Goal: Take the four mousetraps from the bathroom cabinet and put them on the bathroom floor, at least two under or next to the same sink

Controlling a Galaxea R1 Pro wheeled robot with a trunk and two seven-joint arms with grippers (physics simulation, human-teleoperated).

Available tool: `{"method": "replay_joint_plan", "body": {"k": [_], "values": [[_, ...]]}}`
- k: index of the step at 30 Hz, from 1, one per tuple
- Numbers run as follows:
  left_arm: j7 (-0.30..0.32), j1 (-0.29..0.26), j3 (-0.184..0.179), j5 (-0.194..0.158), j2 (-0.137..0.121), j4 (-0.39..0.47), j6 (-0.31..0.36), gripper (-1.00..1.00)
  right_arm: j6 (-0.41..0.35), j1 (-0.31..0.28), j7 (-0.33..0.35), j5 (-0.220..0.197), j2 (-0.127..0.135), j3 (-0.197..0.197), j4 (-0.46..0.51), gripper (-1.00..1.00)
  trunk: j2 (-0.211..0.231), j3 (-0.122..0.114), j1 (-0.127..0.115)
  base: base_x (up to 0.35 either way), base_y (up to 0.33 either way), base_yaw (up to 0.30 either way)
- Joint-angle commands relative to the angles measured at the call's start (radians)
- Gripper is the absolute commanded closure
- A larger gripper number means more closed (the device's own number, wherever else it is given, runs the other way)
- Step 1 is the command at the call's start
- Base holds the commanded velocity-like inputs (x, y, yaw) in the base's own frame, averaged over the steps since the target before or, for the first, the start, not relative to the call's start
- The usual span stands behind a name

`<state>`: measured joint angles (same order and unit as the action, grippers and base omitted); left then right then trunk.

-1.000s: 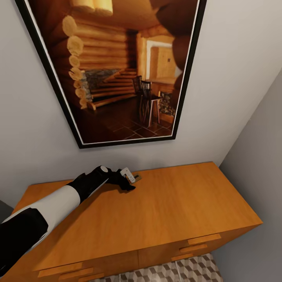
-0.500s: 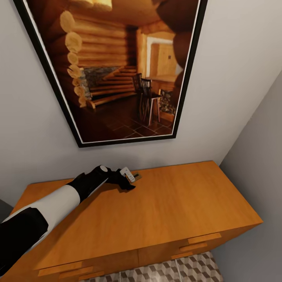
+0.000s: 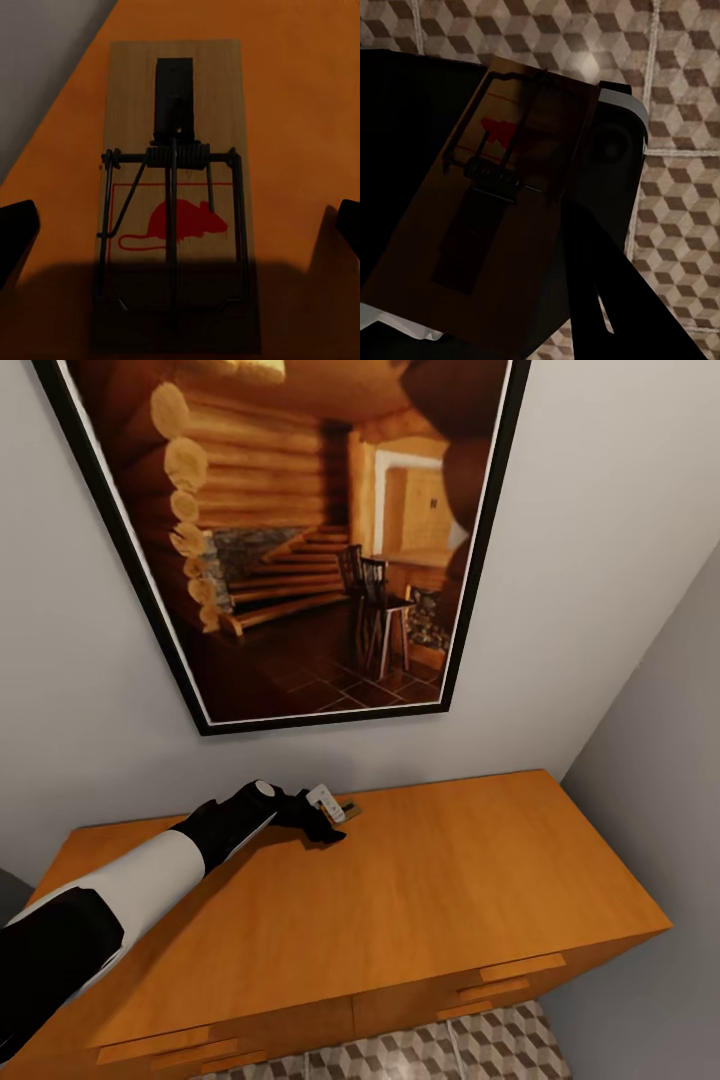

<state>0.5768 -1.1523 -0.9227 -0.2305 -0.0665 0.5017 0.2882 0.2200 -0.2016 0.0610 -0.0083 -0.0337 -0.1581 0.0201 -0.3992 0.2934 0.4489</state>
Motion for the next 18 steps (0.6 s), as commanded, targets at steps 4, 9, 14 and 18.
{"method": "replay_joint_plan", "body": {"k": [4, 9, 14, 18], "values": [[-0.002, 0.009, -0.008, 0.006, -0.001, -0.008, 0.006, -1.00, 0.004, -0.001, -0.001, -0.002, 0.000, -0.005, -0.001, 1.00, -0.001, 0.002, 0.001, 0.000, 0.000, 0.000], [-0.002, 0.009, -0.008, 0.006, -0.001, -0.008, 0.006, -1.00, 0.004, -0.001, -0.001, -0.002, 0.000, -0.005, -0.002, 1.00, -0.001, 0.002, 0.001, 0.000, 0.000, 0.000], [-0.002, 0.009, -0.008, 0.007, -0.001, -0.008, 0.006, -1.00, 0.004, -0.001, -0.001, -0.002, 0.000, -0.005, -0.002, 1.00, -0.001, 0.002, 0.001, 0.000, 0.000, 0.000], [-0.002, 0.009, -0.008, 0.007, -0.001, -0.008, 0.005, 1.00, 0.004, -0.001, -0.001, -0.002, 0.000, -0.005, -0.001, 1.00, -0.001, 0.002, 0.001, 0.000, 0.000, 0.000]]}}
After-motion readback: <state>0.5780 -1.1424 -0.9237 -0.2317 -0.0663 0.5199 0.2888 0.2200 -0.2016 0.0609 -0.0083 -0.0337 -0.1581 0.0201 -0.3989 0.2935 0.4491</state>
